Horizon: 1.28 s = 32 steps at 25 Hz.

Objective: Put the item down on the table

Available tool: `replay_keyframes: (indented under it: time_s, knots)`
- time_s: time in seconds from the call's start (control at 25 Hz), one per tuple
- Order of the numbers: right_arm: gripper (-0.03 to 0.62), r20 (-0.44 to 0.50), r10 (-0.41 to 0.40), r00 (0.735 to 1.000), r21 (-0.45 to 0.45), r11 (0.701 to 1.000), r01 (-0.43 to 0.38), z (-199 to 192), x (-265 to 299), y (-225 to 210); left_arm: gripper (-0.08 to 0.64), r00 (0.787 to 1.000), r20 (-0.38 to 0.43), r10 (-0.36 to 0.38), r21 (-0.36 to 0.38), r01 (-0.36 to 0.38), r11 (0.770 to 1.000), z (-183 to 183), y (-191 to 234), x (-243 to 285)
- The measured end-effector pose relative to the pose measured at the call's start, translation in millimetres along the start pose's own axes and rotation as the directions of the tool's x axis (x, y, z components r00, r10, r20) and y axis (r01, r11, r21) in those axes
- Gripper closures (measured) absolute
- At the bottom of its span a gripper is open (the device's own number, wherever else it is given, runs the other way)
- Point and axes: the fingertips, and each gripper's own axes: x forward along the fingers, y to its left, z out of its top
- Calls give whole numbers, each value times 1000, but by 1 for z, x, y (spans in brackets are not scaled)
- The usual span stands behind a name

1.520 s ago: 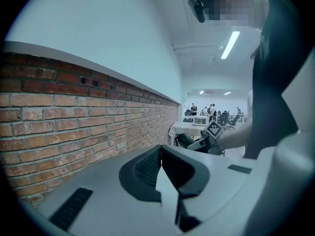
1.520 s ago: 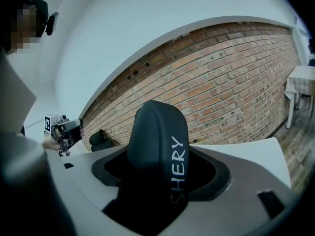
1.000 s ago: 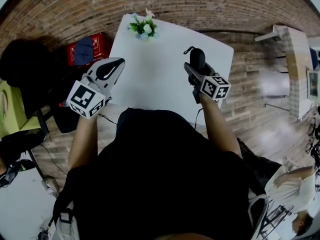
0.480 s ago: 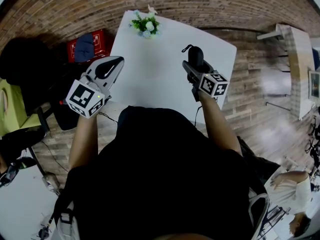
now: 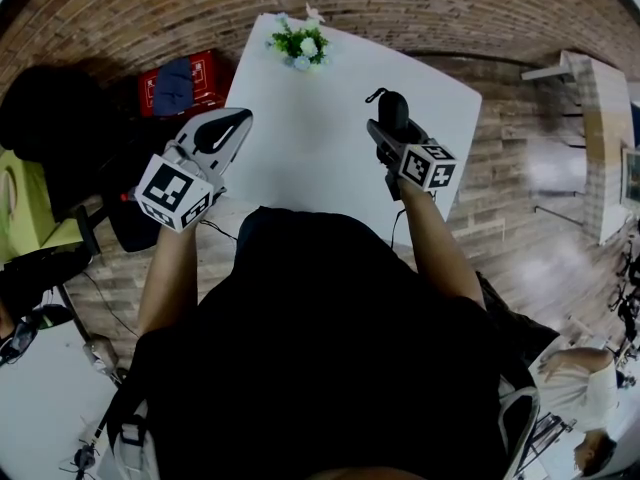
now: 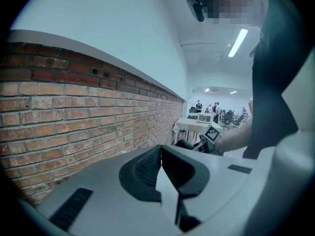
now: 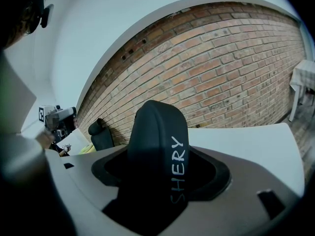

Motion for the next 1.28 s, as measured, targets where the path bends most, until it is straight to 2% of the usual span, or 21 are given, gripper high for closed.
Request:
replay_keyframes:
  time_s: [0.84, 1.28]
  knots:
    - [244, -98, 9, 995, 5, 1000, -8, -33, 34, -2, 549, 999, -26, 23, -14, -23, 1000, -10, 16, -7]
    - [244, -145, -28, 989, 28, 999, 32, -58, 49, -19, 549, 999, -36, 22, -31, -23, 999, -22, 24, -6]
